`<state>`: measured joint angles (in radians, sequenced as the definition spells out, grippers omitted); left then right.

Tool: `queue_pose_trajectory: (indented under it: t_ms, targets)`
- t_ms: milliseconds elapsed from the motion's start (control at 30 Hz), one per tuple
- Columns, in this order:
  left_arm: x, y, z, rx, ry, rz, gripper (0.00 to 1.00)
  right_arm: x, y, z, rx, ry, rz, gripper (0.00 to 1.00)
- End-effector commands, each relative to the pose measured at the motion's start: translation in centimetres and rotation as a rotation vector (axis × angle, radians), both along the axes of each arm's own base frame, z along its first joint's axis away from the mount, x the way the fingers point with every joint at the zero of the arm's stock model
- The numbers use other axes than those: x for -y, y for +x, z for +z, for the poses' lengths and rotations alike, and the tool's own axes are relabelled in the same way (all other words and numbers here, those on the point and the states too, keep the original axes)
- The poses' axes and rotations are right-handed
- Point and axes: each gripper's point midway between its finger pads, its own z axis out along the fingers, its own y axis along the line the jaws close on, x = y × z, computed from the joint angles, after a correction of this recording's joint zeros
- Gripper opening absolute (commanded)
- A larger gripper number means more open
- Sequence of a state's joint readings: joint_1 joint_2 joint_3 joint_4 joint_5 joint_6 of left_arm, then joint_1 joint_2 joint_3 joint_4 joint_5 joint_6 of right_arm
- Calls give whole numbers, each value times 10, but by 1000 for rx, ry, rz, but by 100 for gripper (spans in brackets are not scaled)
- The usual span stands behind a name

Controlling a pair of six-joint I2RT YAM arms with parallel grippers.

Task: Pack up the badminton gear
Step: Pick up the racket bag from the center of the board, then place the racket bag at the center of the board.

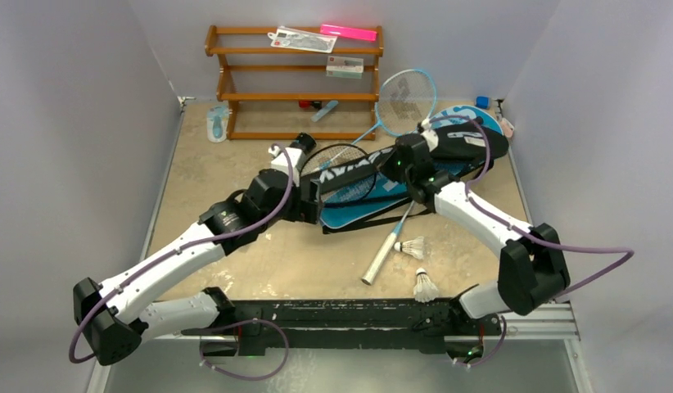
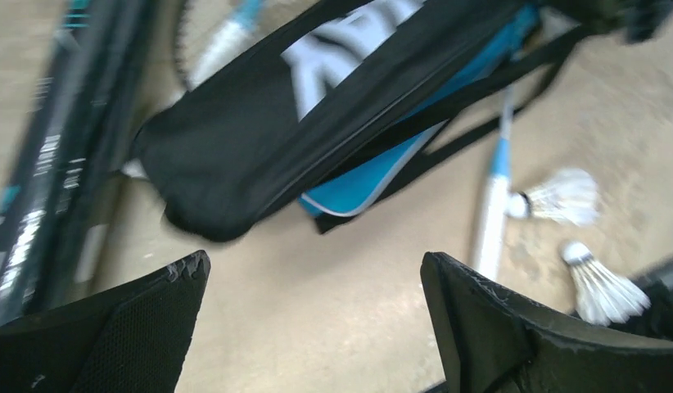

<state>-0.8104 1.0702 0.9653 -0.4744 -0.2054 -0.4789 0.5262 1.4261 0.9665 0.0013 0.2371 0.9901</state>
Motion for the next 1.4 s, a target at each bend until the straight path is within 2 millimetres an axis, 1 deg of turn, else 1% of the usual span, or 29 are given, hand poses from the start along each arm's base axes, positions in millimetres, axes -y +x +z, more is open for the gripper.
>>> queue_pose_trajectory:
  t_ms: [0, 100, 167, 233, 300, 367, 433, 500, 567, 600, 633, 667, 700, 733, 767, 833, 867, 900, 933, 967, 1100, 1200, 1300, 1367]
  targets:
    - [-60, 25, 23, 102, 51, 323, 100, 20, 47, 55, 134, -22, -52, 0]
    - [-72, 33, 31, 119, 30, 363, 100, 34, 70, 74, 166, -17, -40, 0]
    - [-79, 40, 33, 110, 21, 377, 100, 43, 83, 97, 207, -23, -41, 0]
    - [-85, 44, 33, 97, 27, 392, 100, 53, 91, 112, 236, -45, -47, 0]
    - [-94, 51, 31, 88, 49, 413, 100, 65, 101, 122, 252, -56, -54, 0]
    - [-107, 60, 26, 65, 69, 445, 100, 83, 114, 127, 251, -46, -74, 0]
    - [-116, 69, 26, 36, 52, 461, 100, 99, 129, 135, 266, -38, -90, 0]
    - [-121, 77, 28, 23, 37, 460, 100, 113, 144, 141, 283, -67, -111, 0]
    - [-125, 85, 28, 17, 60, 457, 100, 122, 156, 140, 280, -97, -125, 0]
    - [-131, 89, 26, 8, 86, 468, 100, 125, 160, 135, 277, -106, -119, 0]
    - [-136, 93, 22, -10, 114, 477, 100, 128, 163, 126, 265, -109, -114, 0]
    - [-140, 99, 14, -37, 146, 479, 100, 132, 166, 114, 250, -108, -114, 2]
    - [-142, 104, 8, -58, 166, 475, 100, 135, 167, 100, 231, -96, -114, 6]
    - [-144, 110, 1, -87, 181, 466, 100, 137, 168, 88, 217, -79, -109, 15]
    - [-146, 115, -7, -116, 195, 458, 100, 134, 169, 73, 207, -47, -74, 25]
    - [-144, 124, -23, -165, 226, 410, 99, 120, 165, 51, 189, 48, 46, 40]
    - [-142, 126, -31, -187, 250, 378, 99, 116, 163, 42, 186, 88, 88, 48]
    - [-140, 129, -40, -211, 275, 347, 99, 112, 159, 36, 183, 116, 110, 55]
    - [-139, 132, -47, -228, 300, 317, 98, 111, 155, 35, 190, 126, 120, 61]
    - [-138, 134, -56, -250, 326, 293, 98, 111, 151, 38, 207, 126, 124, 64]
    - [-141, 138, -85, -321, 389, 275, 99, 107, 131, 48, 224, 130, 152, 71]
    - [-139, 138, -100, -363, 392, 261, 99, 107, 116, 63, 245, 108, 177, 76]
    - [-143, 138, -114, -390, 416, 268, 99, 110, 101, 79, 283, 73, 175, 86]
    - [-146, 136, -129, -428, 435, 264, 99, 112, 94, 90, 305, 53, 175, 94]
